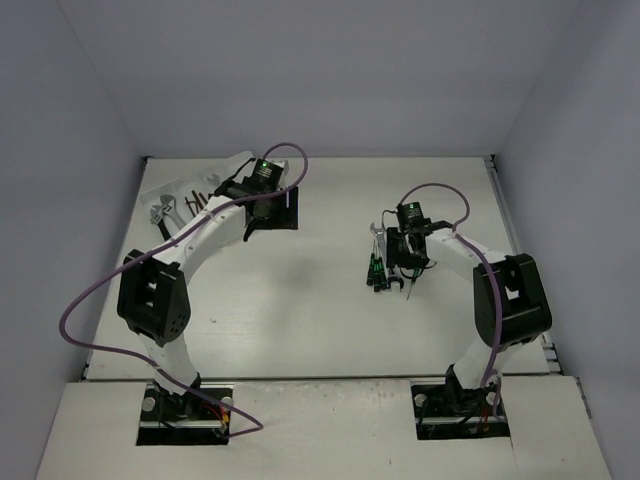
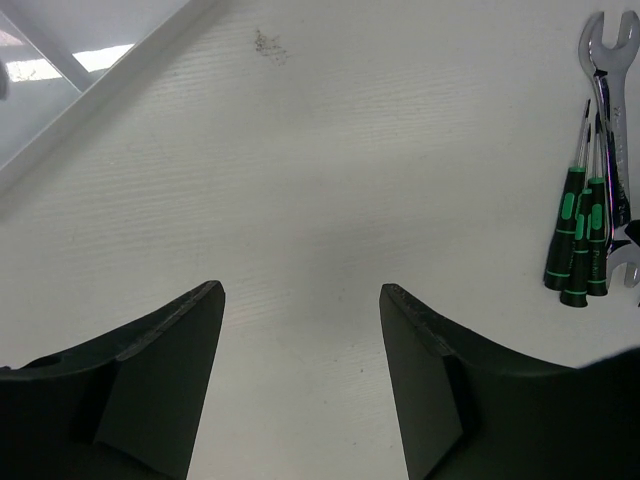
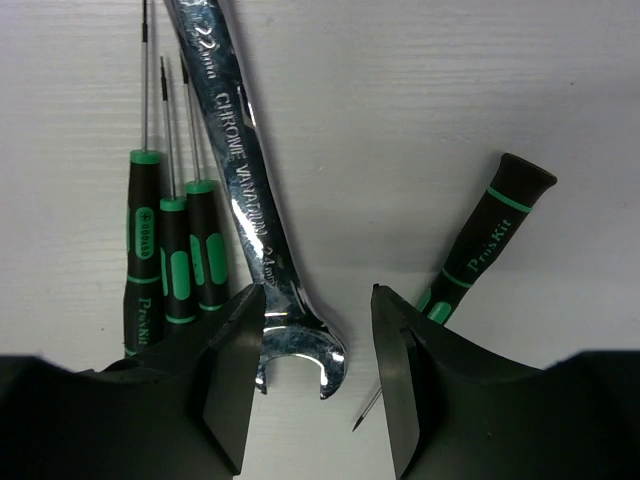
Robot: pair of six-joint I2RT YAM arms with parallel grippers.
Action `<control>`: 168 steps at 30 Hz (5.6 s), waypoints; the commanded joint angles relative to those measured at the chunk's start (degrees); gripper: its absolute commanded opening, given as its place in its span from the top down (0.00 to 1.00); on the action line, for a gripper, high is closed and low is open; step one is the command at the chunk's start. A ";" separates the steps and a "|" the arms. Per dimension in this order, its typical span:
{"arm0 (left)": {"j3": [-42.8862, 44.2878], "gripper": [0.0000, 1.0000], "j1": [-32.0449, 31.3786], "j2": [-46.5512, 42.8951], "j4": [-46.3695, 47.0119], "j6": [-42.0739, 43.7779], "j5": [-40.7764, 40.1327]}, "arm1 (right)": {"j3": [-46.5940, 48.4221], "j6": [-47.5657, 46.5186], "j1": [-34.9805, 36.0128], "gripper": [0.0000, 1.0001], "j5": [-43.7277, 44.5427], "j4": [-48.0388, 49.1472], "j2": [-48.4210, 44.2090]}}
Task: Sort the tools into containers
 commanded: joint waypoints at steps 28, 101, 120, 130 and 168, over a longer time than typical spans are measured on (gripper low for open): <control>-0.86 0.40 -1.17 -4.64 0.40 3.89 3.29 | 6.80 -4.29 3.53 0.57 5.62 4.50 11.75; -6.27 0.52 -14.16 13.98 39.16 -23.54 29.54 | 12.64 7.42 -0.89 1.00 -17.29 6.35 4.47; -2.96 0.51 -14.18 16.78 40.25 -26.53 28.46 | 13.00 11.20 -1.34 1.00 -22.30 8.99 1.64; -0.96 0.70 -14.18 17.86 40.47 -27.67 26.23 | 12.68 12.84 -1.57 1.00 -23.96 10.03 -0.62; -7.99 1.00 15.36 -2.12 25.53 -12.70 13.71 | 5.07 12.00 -11.43 0.31 -20.96 5.63 -22.05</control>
